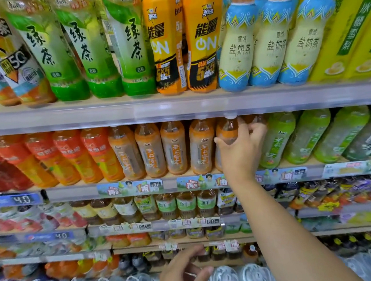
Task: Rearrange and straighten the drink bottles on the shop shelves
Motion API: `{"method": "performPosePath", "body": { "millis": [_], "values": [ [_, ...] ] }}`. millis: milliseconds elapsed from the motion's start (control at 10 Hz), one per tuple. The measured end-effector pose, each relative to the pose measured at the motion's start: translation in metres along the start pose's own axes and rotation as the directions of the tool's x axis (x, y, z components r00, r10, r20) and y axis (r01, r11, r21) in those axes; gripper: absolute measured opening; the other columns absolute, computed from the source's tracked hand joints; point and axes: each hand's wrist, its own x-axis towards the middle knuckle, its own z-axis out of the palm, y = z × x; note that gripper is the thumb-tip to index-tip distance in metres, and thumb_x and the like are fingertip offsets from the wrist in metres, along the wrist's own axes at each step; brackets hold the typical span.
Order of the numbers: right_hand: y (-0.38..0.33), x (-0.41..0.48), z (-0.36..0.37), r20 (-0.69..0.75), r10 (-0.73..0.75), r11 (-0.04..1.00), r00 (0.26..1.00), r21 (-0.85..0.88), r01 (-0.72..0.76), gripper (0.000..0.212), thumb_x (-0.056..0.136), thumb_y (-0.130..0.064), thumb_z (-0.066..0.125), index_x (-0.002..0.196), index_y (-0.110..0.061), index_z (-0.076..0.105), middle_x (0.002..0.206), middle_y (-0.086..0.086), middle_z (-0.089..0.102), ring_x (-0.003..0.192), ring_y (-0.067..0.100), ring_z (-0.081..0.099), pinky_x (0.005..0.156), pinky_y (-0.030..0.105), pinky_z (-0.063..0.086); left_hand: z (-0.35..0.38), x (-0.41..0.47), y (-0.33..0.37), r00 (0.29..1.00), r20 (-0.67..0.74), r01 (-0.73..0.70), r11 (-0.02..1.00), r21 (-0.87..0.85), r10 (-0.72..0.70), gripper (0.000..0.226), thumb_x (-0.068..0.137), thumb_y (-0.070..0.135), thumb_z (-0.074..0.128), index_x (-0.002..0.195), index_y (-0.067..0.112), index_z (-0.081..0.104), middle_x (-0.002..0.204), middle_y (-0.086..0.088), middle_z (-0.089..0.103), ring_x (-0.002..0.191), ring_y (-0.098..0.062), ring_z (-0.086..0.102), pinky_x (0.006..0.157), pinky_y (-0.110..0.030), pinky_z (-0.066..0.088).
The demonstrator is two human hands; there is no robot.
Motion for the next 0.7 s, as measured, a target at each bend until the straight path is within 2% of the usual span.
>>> {"method": "performPosePath", "body": {
  "millis": [100,200,300,400,500,600,700],
  "values": [
    [-0.002,0.007,0.003,0.060,0.038,0.998,0.997,-0.042,-0.035,0.066,0.072,-0.039,0.082,0.127,-0.010,0.058,0.125,0.012,0.052,0.107,0.035,0.056,0.086,0.046,0.052,0.003,-0.003,0.004,1.000,-0.013,0.013,1.000,-0.026,-0.014,0.043,0.071,0.012,0.085,0.093,0.045,0.069,0.098,0.021,0.073,0.065,-0.007,0.067,0.057,-0.016,0.051],
    [-0.004,0.013,0.004,0.094,0.062,0.996,0.994,-0.066,-0.056,0.067,0.075,-0.041,0.080,0.129,-0.010,0.056,0.138,0.014,0.050,0.116,0.038,0.056,0.093,0.045,0.047,0.007,-0.005,0.008,0.999,-0.022,0.025,0.998,-0.053,-0.026,0.044,0.072,0.008,0.083,0.097,0.042,0.069,0.095,0.014,0.075,0.065,-0.005,0.064,0.058,-0.015,0.049],
    [-0.003,0.008,0.001,0.114,0.046,0.998,0.992,-0.045,-0.041,0.067,0.075,-0.041,0.080,0.129,-0.010,0.055,0.135,0.013,0.050,0.109,0.036,0.059,0.086,0.044,0.050,0.012,-0.006,0.015,1.000,-0.004,0.024,0.998,-0.062,-0.025,0.048,0.076,0.011,0.081,0.100,0.049,0.064,0.099,0.022,0.072,0.070,-0.006,0.065,0.062,-0.019,0.051],
    [0.005,-0.002,-0.008,0.129,0.001,0.999,0.992,0.051,-0.007,0.074,0.075,-0.036,0.082,0.135,-0.009,0.049,0.119,0.010,0.052,0.092,0.027,0.061,0.072,0.040,0.053,0.016,-0.005,0.024,1.000,0.005,0.009,0.998,-0.059,-0.009,0.048,0.077,0.014,0.080,0.102,0.051,0.061,0.099,0.030,0.068,0.071,-0.003,0.065,0.063,-0.016,0.050],
    [0.018,-0.018,-0.022,0.190,-0.033,0.979,0.981,0.203,-0.006,0.081,0.078,-0.032,0.080,0.145,-0.015,0.040,0.118,0.005,0.052,0.095,0.020,0.059,0.078,0.026,0.051,0.018,-0.002,0.035,1.000,-0.004,-0.021,0.998,-0.058,0.021,0.045,0.078,0.018,0.079,0.107,0.048,0.061,0.101,0.032,0.066,0.073,-0.003,0.066,0.065,-0.016,0.051],
    [0.028,-0.035,-0.044,0.270,-0.057,0.933,0.961,0.356,-0.045,0.080,0.080,-0.030,0.079,0.147,-0.019,0.039,0.122,-0.005,0.051,0.105,0.010,0.056,0.080,0.004,0.039,0.020,0.007,0.052,0.998,-0.014,-0.059,0.996,-0.067,0.058,0.043,0.080,0.022,0.078,0.109,0.048,0.060,0.103,0.033,0.066,0.079,-0.002,0.067,0.069,-0.020,0.055],
    [0.040,-0.050,-0.072,0.293,-0.085,0.906,0.952,0.420,-0.048,0.073,0.080,-0.033,0.078,0.144,-0.025,0.043,0.123,-0.014,0.052,0.108,0.002,0.056,0.087,0.008,0.040,0.019,0.014,0.069,0.992,-0.043,-0.118,0.990,-0.081,0.115,0.043,0.080,0.020,0.077,0.110,0.046,0.062,0.102,0.031,0.067,0.078,-0.002,0.066,0.065,-0.015,0.052]
  ]
}}
